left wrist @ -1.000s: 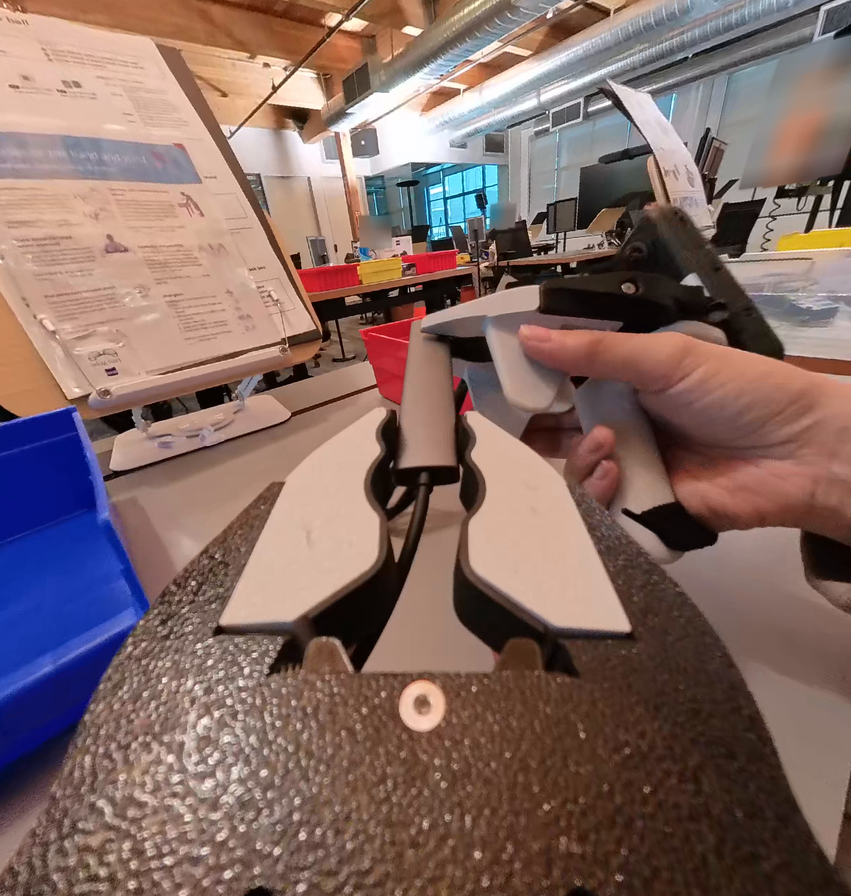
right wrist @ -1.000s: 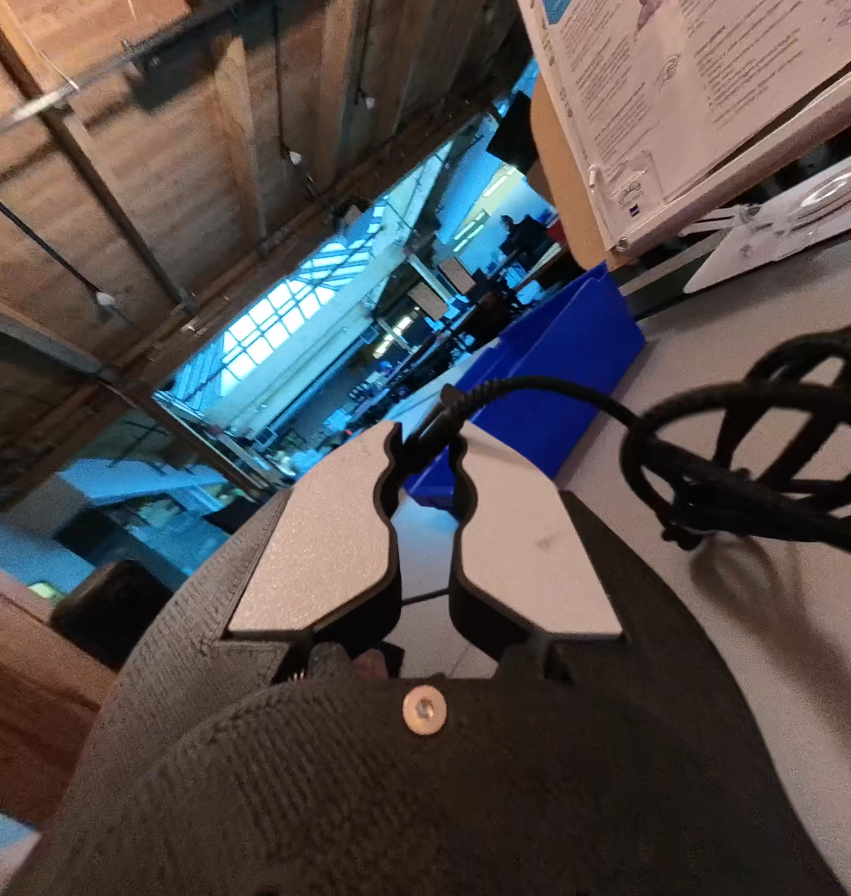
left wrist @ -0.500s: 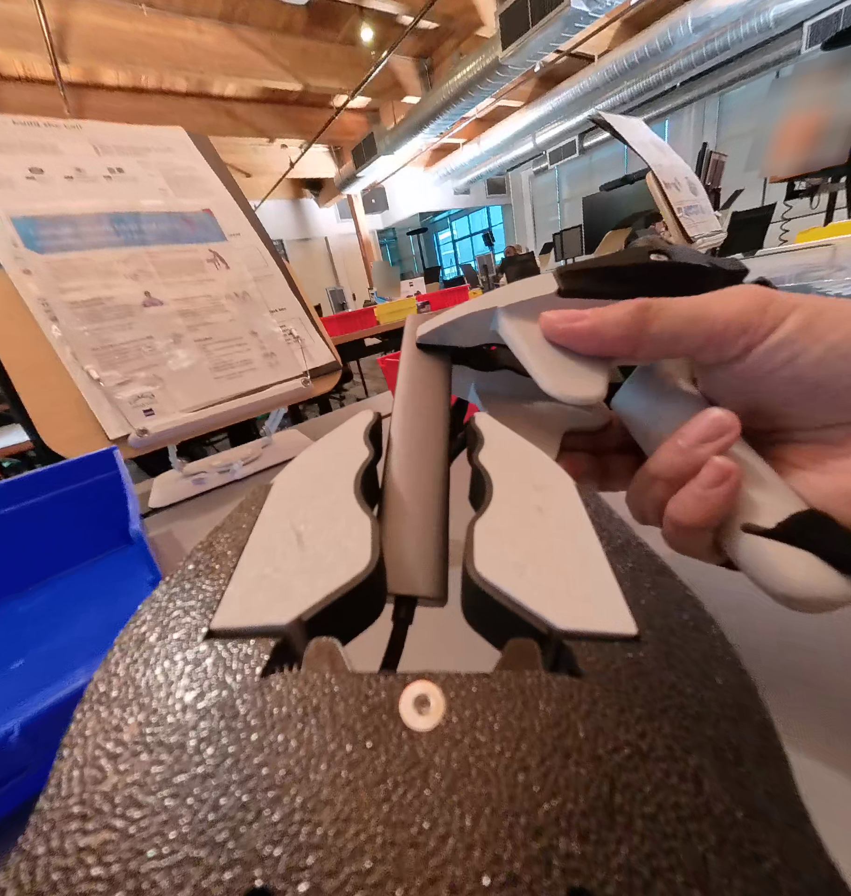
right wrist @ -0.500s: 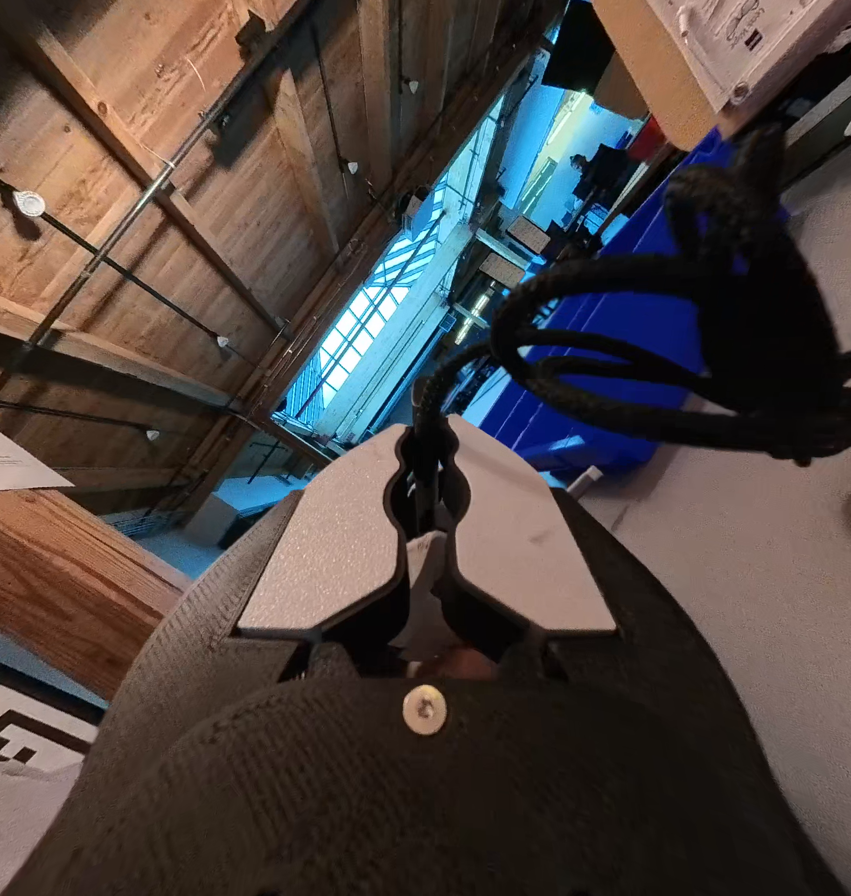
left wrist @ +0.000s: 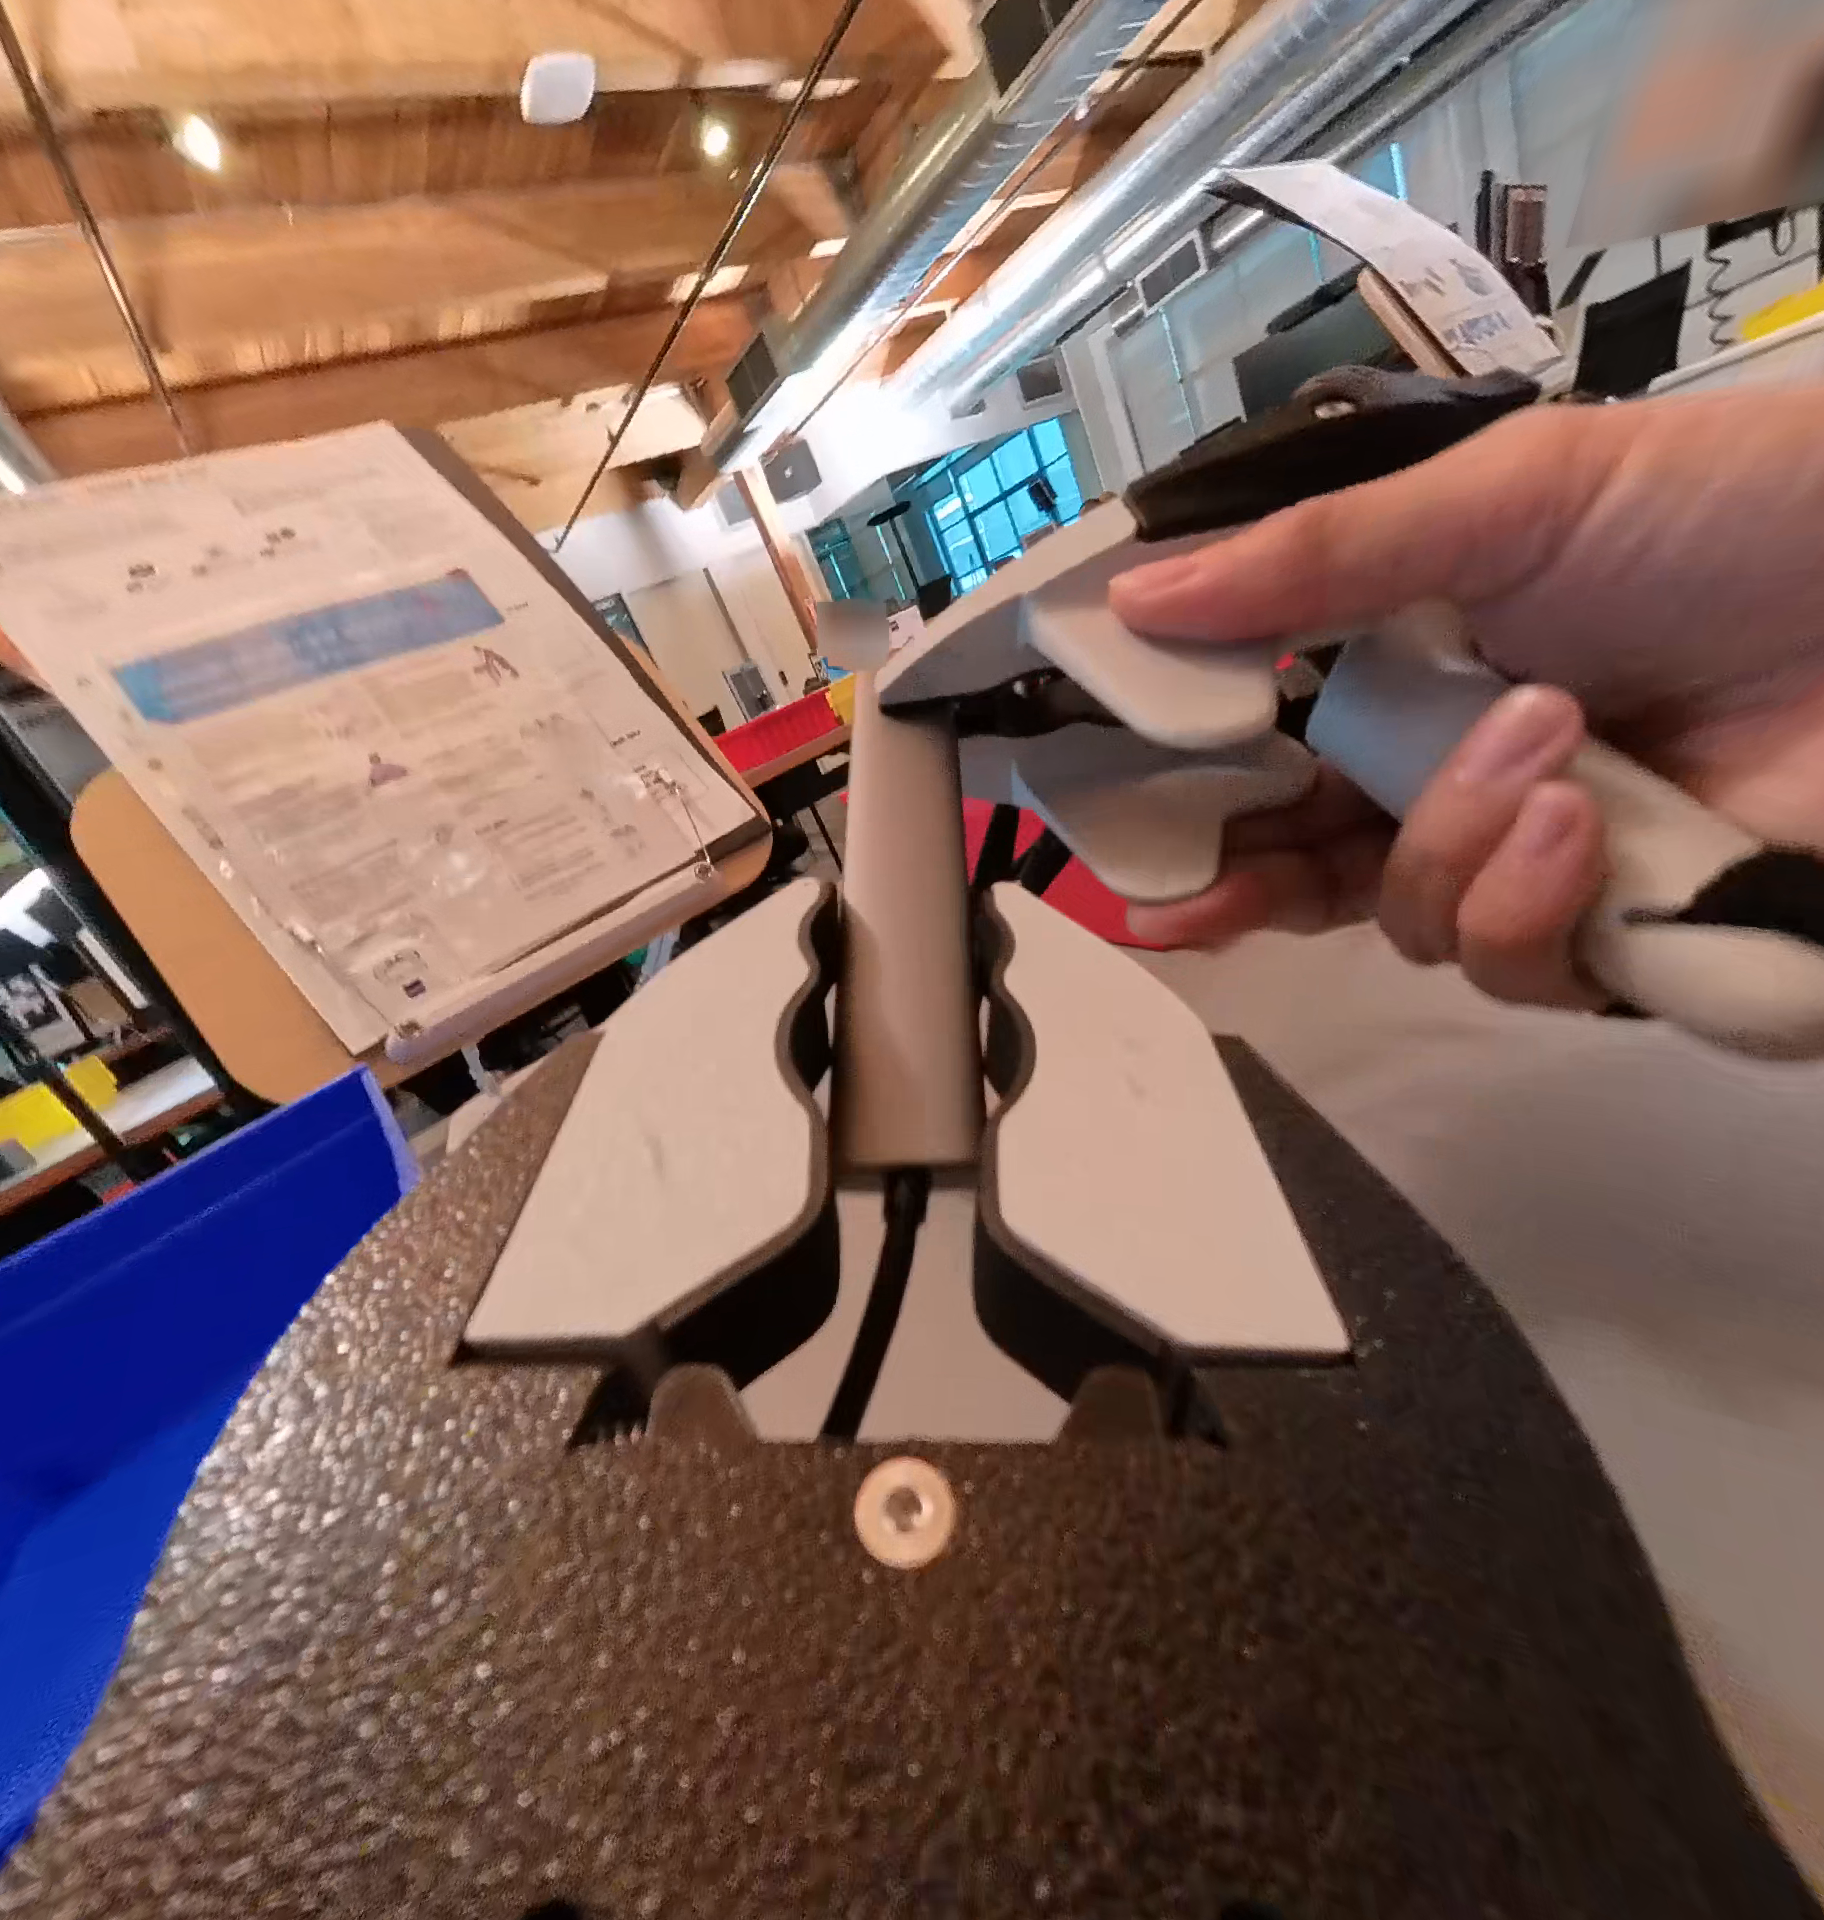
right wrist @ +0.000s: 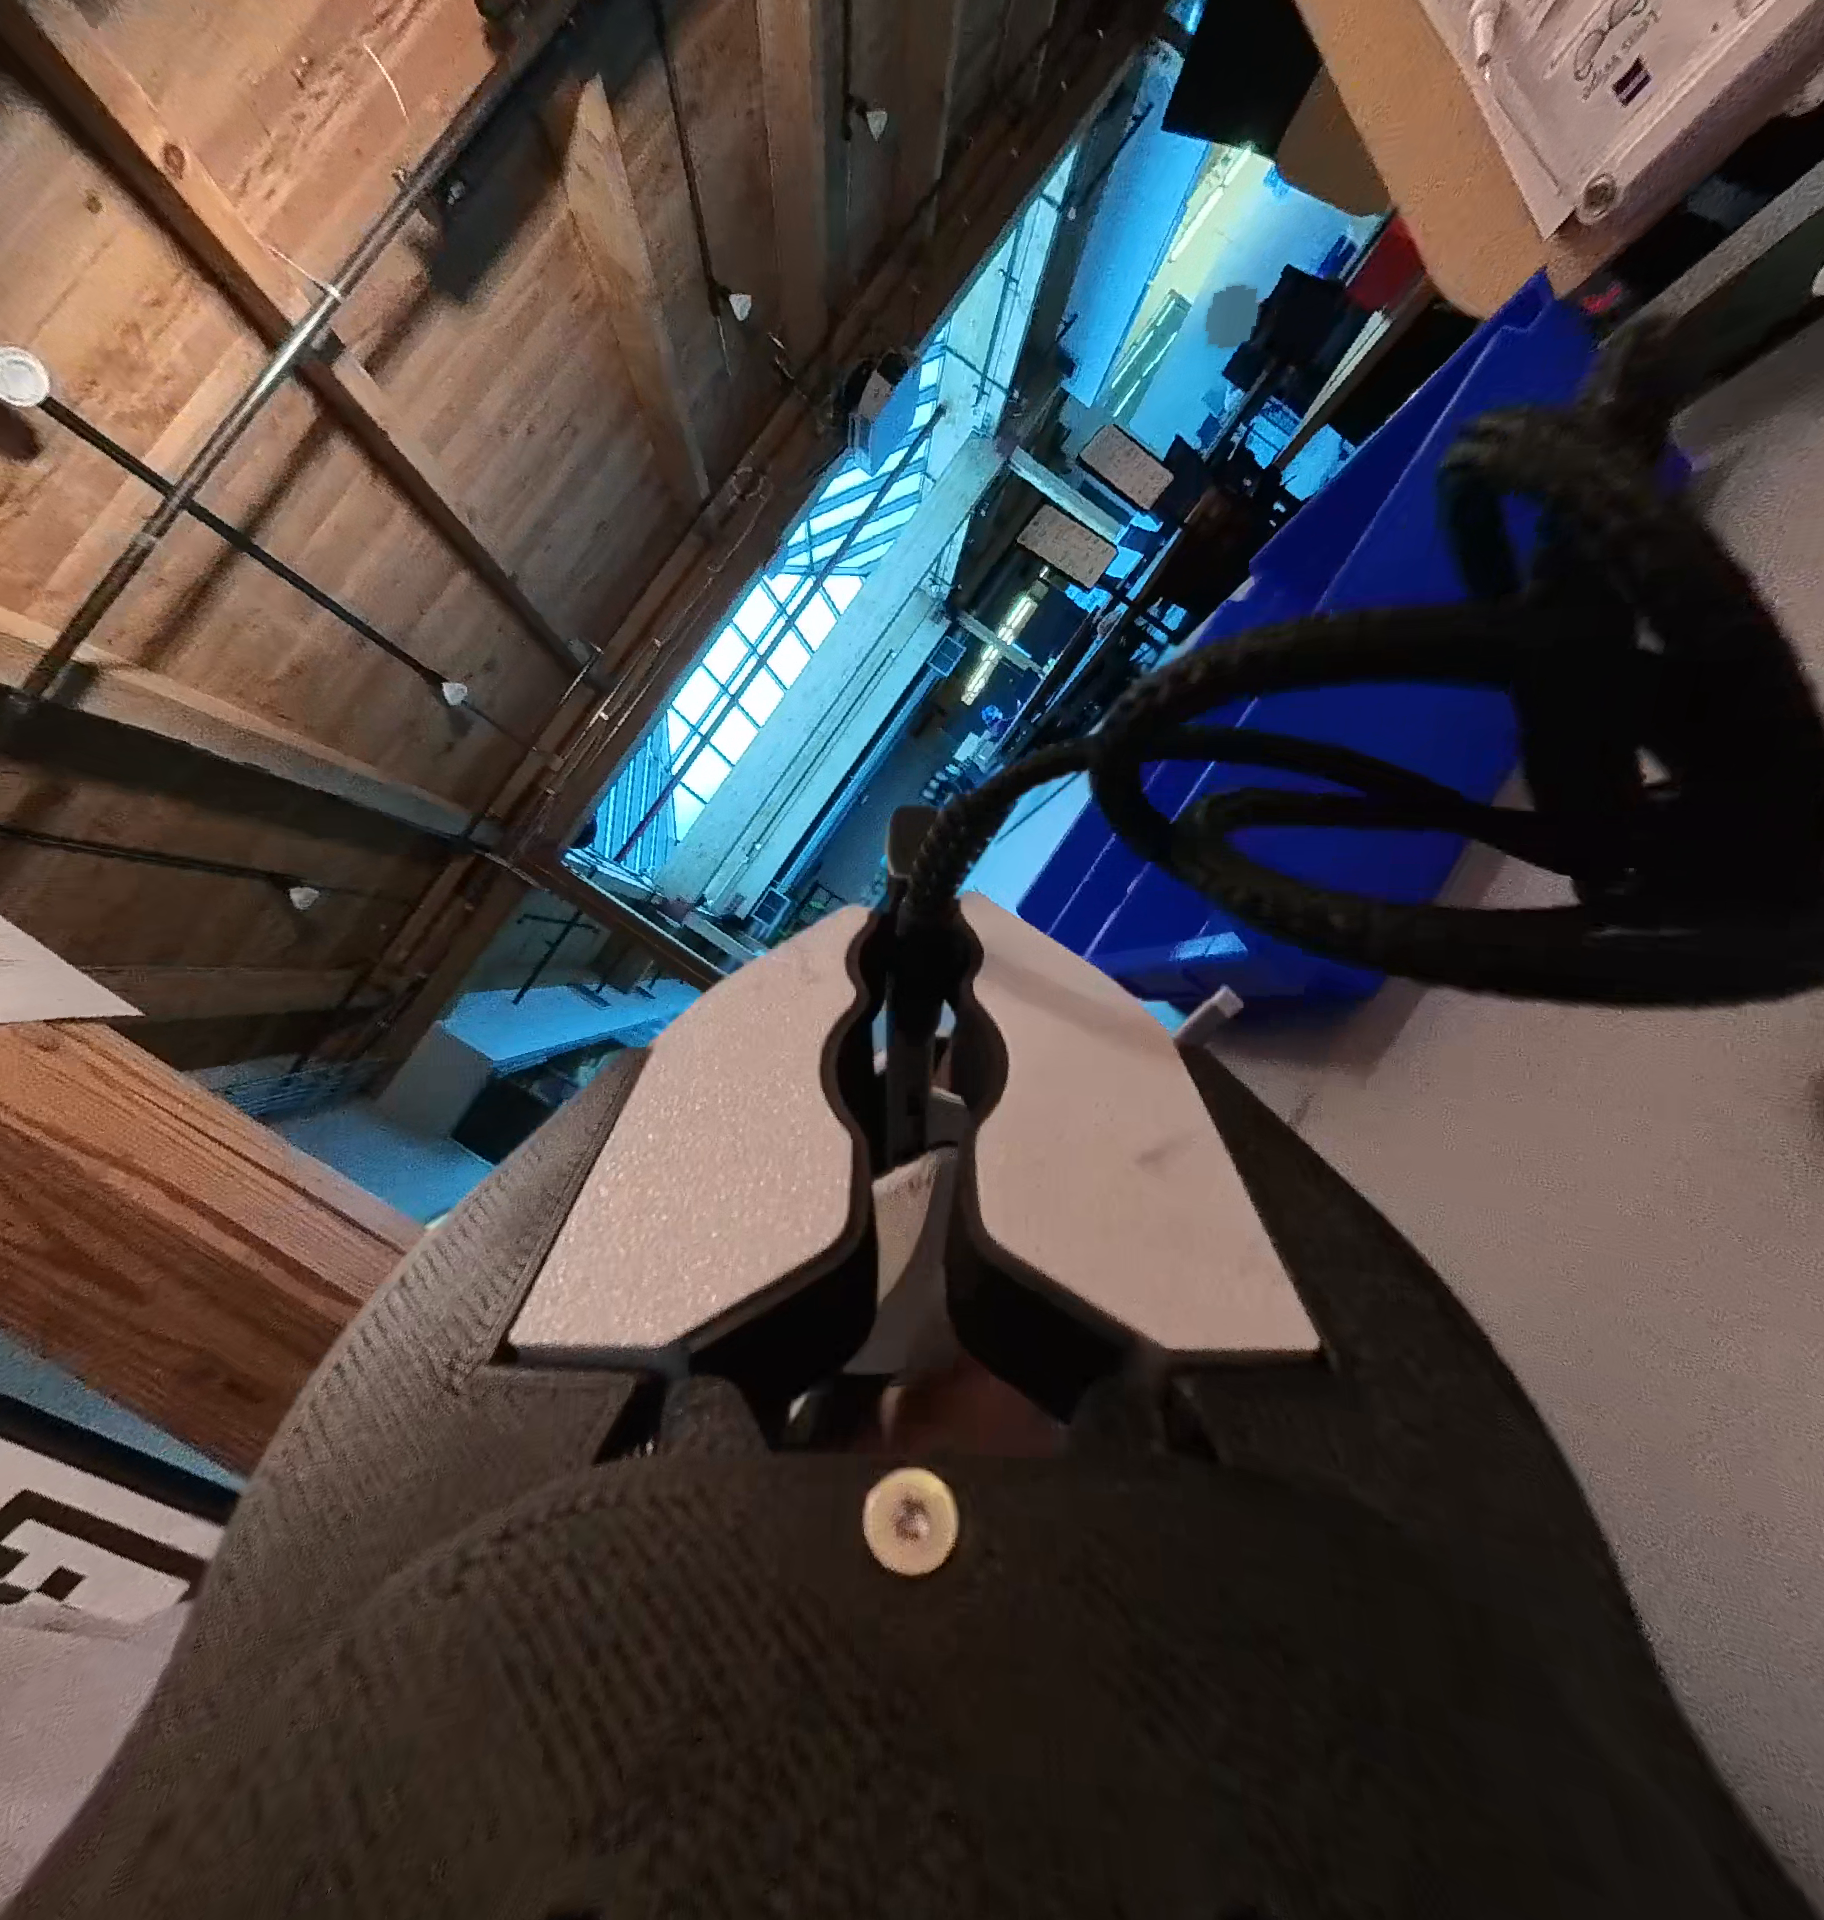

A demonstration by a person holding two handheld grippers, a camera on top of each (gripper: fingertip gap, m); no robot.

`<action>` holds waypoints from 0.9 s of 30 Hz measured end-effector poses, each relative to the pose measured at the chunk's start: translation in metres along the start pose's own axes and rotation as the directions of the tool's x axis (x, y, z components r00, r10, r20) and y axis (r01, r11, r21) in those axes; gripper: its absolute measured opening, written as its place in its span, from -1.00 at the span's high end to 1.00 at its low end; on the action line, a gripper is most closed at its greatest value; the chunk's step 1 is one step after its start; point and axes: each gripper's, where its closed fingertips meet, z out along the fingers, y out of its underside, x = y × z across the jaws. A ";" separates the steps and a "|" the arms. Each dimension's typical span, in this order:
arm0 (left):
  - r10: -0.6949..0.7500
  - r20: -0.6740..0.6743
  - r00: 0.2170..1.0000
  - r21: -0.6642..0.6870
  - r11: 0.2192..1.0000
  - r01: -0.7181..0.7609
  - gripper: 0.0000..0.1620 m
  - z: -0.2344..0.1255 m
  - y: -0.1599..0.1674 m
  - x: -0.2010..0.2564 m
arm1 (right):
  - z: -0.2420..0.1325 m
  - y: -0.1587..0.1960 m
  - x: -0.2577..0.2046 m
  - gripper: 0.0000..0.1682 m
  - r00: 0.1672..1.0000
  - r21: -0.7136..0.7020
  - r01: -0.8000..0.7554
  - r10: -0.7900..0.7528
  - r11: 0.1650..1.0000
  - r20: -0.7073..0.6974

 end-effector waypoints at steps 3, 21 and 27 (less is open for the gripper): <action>0.023 -0.003 1.000 0.021 1.000 -0.023 0.65 -0.002 -0.002 -0.003 | -0.006 -0.008 -0.005 0.89 0.996 0.006 -0.079 0.078 0.997 0.043; -0.182 0.001 0.983 -0.048 0.982 0.182 0.69 0.006 -0.014 0.002 | -0.008 -0.007 0.005 0.72 1.000 0.017 0.030 -0.030 0.999 -0.006; -0.100 0.076 0.992 -0.040 0.994 0.103 0.69 -0.001 -0.022 -0.017 | -0.019 -0.014 0.009 0.75 0.999 0.088 0.037 -0.034 0.995 -0.033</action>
